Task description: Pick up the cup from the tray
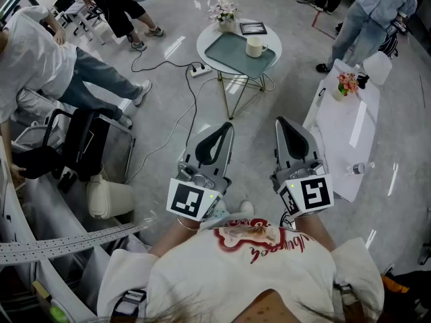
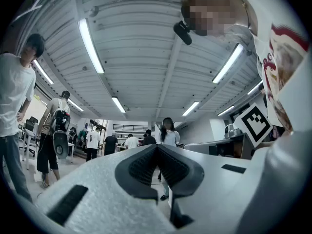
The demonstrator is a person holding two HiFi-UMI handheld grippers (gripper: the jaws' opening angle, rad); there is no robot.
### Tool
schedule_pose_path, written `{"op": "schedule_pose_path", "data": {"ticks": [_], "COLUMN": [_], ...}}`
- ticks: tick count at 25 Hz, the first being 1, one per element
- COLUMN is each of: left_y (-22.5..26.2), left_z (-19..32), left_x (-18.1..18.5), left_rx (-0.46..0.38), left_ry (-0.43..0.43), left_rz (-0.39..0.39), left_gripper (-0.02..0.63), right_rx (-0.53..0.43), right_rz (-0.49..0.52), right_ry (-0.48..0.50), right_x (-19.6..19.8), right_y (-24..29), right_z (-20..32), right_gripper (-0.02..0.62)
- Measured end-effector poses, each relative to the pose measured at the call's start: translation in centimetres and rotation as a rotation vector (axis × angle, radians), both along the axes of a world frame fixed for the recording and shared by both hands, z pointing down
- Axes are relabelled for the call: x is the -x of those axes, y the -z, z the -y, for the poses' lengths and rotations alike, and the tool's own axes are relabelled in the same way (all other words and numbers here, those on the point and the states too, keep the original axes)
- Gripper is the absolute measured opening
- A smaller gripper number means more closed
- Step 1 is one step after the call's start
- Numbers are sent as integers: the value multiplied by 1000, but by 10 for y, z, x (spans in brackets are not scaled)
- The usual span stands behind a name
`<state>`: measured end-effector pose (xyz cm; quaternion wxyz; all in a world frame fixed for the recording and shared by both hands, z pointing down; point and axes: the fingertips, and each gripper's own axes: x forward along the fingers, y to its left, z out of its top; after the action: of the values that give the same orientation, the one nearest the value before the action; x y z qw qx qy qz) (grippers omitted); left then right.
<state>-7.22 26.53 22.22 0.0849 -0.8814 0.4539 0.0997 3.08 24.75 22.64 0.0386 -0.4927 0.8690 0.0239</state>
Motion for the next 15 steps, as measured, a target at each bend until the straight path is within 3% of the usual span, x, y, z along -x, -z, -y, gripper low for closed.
{"op": "schedule_pose_path", "data": {"ticks": [15], "left_y": [-5], "left_z": [-5], "left_x": [-10], "left_rx": [19], "left_ry": [14], "left_rz": [13], "left_gripper": [12], "right_rx": [21], "right_rz": [6], "right_ry": [12], "right_x": [-8], "right_y": [-2], "right_z": [-3], "right_gripper": [25]}}
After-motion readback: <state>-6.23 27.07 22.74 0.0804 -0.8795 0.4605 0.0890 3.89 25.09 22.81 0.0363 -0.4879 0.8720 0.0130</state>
